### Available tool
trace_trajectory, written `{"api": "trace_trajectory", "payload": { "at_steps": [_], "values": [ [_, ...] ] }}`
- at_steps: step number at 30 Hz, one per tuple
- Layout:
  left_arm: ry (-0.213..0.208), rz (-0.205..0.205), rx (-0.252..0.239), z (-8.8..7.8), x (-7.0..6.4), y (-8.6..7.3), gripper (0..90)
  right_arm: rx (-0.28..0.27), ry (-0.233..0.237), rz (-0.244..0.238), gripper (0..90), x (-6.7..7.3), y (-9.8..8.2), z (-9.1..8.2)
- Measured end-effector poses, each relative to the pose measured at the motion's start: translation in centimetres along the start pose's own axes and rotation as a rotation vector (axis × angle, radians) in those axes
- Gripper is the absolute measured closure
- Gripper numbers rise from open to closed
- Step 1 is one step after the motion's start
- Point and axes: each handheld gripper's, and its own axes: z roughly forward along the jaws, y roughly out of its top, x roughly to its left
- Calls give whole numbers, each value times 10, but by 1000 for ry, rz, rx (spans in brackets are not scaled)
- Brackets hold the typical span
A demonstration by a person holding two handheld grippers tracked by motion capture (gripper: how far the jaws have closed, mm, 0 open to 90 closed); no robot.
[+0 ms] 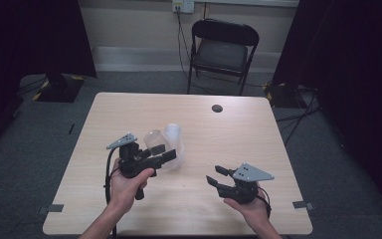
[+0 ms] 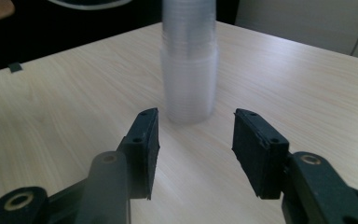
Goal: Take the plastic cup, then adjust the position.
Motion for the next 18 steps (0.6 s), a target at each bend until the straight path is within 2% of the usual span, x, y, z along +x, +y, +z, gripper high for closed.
{"api": "trace_trajectory", "payload": {
  "at_steps": [5, 9, 11, 12, 13, 16, 18],
  "values": [
    [1, -14, 10, 2, 1, -5, 369, -19, 47, -31, 531, 11, 10, 17],
    [-12, -30, 14, 2, 1, -6, 369, -32, 69, -55, 534, 18, 15, 23],
    [-37, -66, 20, 2, 1, -9, 372, -49, 82, -88, 537, 23, 21, 30],
    [-37, -66, 20, 2, 1, -9, 372, -49, 82, -88, 537, 23, 21, 30],
    [-66, -114, 32, 3, 3, -11, 372, -61, 90, -101, 543, 27, 24, 35],
    [-57, -100, 43, 6, 4, -14, 372, -74, 99, -122, 558, 31, 26, 40],
    [-54, -101, 53, 7, 5, -15, 372, -87, 100, -129, 603, 33, 28, 43]
  ]
}}
